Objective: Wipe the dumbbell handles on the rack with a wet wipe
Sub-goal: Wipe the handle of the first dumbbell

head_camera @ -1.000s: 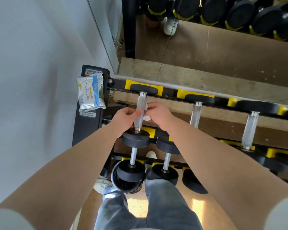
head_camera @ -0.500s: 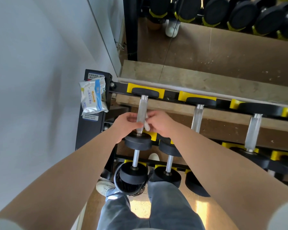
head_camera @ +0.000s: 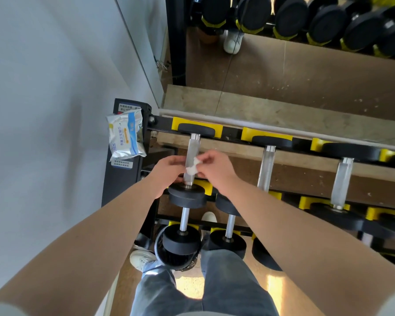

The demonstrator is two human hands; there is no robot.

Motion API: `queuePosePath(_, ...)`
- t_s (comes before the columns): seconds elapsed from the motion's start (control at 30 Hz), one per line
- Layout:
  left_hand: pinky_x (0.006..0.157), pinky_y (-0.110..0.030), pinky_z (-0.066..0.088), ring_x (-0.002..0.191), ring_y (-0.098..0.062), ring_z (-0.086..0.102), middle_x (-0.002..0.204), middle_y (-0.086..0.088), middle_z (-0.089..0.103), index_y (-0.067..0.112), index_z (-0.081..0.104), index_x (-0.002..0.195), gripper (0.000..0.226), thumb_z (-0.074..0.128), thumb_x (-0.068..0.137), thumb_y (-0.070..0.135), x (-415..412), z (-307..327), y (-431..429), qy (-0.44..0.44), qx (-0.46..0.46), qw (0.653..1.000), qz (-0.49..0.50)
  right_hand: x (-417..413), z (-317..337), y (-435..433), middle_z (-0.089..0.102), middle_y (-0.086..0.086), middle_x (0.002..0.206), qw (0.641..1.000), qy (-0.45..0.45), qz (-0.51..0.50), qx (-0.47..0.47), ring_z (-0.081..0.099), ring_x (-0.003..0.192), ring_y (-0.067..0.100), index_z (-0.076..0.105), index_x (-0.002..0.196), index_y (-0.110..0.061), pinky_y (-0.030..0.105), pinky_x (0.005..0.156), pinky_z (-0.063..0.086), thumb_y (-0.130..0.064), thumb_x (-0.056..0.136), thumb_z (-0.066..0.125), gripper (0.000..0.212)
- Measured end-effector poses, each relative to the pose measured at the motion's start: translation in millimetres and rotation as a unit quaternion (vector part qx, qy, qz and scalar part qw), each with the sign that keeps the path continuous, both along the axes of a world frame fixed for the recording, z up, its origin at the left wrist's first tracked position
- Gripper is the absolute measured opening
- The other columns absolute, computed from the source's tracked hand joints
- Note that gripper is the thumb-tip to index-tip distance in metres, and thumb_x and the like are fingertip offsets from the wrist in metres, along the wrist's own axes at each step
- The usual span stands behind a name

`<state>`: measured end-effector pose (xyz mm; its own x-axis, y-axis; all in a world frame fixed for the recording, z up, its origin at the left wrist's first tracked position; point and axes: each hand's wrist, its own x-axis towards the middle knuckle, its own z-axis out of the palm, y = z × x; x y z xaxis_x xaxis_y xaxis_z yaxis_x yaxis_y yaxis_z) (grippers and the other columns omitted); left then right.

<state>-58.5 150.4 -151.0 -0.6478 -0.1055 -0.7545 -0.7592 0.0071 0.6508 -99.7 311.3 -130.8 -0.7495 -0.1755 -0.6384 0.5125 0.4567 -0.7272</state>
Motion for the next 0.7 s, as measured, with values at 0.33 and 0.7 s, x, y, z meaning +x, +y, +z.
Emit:
queuePosePath(0.33, 0.066, -0.023, 0.053, 0.084, -0.014, 0.067, 0.095, 0.002, 0.07, 0.023, 0.065, 0.106, 0.019, 0.062, 0.094, 0.008, 3, 24, 25, 0.04, -0.124, 0.987, 0.096, 15, -1, 11, 0.072, -0.008, 0.1, 0.997, 0.04, 0.068, 0.009, 0.067, 0.096, 0.011, 0.072, 0.107, -0.026, 0.032, 0.087, 0.058, -0.01, 0.091, 0.071, 0.022)
queuePosePath(0.7, 0.078, -0.031, 0.058, 0.094, -0.015, 0.068, 0.1, 0.002, 0.074, 0.028, 0.069, 0.099, 0.006, 0.069, 0.097, 0.033, 42, 74, 52, 0.12, -0.103, 0.985, -0.062, 60, 46, 46, 0.073, -0.001, 0.108, 0.986, -0.016, -0.063, -0.156, 0.072, 0.097, 0.018, 0.062, 0.127, -0.018, 0.033, 0.078, 0.062, 0.0, 0.094, 0.066, 0.037)
